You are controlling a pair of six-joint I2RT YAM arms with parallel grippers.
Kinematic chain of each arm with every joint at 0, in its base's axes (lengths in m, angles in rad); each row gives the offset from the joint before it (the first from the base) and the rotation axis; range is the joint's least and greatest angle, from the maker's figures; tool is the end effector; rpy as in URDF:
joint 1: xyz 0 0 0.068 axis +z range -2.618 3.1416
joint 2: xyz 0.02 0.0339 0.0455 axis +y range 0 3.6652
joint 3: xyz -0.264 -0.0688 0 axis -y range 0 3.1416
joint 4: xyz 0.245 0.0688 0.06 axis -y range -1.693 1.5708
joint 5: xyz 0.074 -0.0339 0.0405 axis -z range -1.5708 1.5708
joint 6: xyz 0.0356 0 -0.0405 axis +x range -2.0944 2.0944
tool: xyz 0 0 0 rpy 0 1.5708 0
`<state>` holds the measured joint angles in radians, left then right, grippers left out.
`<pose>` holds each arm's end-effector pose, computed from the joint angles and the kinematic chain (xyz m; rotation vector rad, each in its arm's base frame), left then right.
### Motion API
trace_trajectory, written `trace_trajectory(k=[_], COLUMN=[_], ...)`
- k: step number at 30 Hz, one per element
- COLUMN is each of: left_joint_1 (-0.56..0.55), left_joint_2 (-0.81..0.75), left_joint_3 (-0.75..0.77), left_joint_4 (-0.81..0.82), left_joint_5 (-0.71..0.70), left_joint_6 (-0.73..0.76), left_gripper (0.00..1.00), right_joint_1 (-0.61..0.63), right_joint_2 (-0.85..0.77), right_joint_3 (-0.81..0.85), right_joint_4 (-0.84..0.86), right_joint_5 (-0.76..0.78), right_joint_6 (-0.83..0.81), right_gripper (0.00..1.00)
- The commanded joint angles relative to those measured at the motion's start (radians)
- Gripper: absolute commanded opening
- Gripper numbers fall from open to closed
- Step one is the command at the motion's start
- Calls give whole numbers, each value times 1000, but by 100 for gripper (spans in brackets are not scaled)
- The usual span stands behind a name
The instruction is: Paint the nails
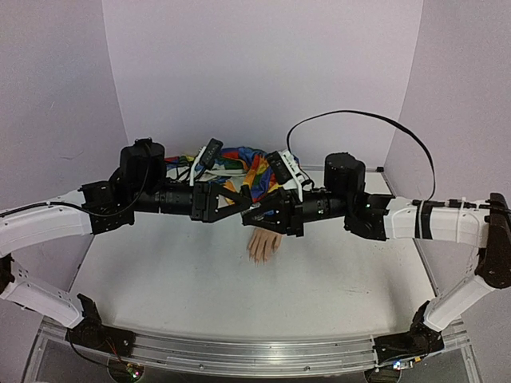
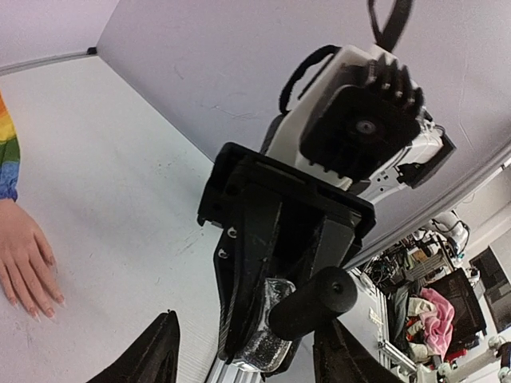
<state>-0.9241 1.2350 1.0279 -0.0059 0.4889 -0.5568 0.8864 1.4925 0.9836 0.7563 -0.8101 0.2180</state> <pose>0.1603 -0.2400 0.3488 0.7542 1.8760 -1.4439 0.1938 0.2782 0.3339 -1.1632 1.0480 1.4244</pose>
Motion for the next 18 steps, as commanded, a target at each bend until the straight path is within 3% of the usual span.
trace_trajectory(k=[1,5,11,18], left_joint_1=[7,7,6,7], left_joint_2=[-14,-25,-47,-34], left_joint_3=[16,13,-2,42], left_joint_4=[153,160,159,59], left_joint_5=[83,84,70,30], left_joint_6=[-32,-20,-8,-8], left_gripper=[53,44,58,59], right_joint_1=[3,3,3,3], right_joint_2=[7,17,19,35], right_joint_3=[72,75,67,96], right_joint_4=[73,77,75,-33], right_joint_5=[-207,-188,-123,-90], right_joint_6=[54,54,42,-36], right_gripper=[0,0,0,0])
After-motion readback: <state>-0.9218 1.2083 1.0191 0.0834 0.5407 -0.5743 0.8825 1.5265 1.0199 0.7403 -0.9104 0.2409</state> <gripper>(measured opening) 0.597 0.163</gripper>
